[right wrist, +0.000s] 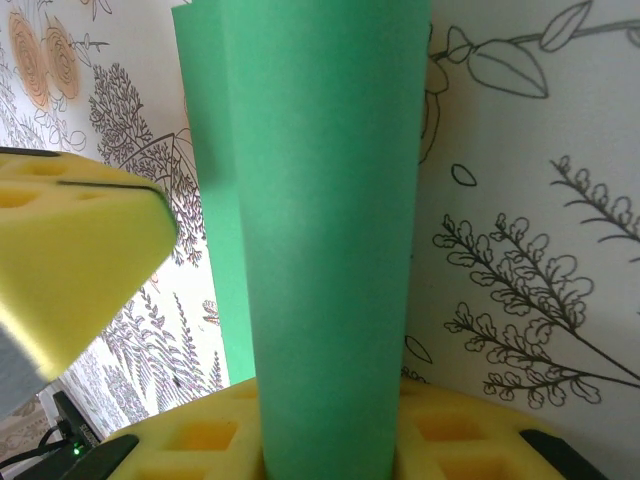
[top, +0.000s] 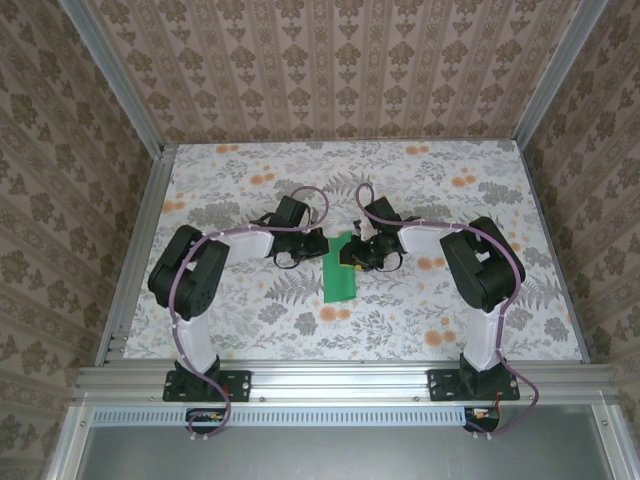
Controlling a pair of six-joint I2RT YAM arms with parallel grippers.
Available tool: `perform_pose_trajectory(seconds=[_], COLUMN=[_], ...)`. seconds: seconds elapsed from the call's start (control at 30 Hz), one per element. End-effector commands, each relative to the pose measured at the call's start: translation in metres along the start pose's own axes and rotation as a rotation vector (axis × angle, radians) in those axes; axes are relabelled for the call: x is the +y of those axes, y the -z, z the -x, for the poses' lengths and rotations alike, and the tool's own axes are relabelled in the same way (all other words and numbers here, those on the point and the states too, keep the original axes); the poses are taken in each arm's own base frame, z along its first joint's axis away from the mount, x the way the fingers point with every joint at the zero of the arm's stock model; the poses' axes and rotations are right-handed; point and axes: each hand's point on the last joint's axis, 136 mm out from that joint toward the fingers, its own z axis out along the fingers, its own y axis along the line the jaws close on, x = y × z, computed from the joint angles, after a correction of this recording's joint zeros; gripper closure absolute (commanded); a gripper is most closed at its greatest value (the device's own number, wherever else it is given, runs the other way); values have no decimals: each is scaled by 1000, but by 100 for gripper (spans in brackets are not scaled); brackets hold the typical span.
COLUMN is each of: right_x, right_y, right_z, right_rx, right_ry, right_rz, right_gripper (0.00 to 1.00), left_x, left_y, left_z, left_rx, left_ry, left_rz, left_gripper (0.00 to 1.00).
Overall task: Fold a paper plane with a square sheet of paper (pick it up from the middle)
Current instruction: Fold the square sheet of paper in half at the center of the table.
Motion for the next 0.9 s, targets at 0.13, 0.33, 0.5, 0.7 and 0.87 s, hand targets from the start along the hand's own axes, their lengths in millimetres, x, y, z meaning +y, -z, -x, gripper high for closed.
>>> perform_pose_trajectory(seconds=[0.13, 0.33, 0.5, 0.7, 0.87], right_x=[-10, 0, 1, 1, -1], right_y=[1, 22, 36, 31, 22], right_z=[-1, 1, -2, -8, -11], right_rx=[18, -14, -33, 0, 29], right_ry=[-27, -6, 9, 50, 67], right_rz=[-60, -80, -119, -148, -165], right_gripper=[69, 56, 47, 44, 44], left_x=[9, 18, 17, 12, 7], left_y=[-13, -17, -18, -18, -18], left_z=[-16, -22, -23, -22, -21], left_rx=[103, 139, 143, 148, 145], left_ry=[21, 31, 32, 24, 17], left_rz=[52, 93, 91, 76, 64], left_gripper=[96, 98, 99, 99, 98])
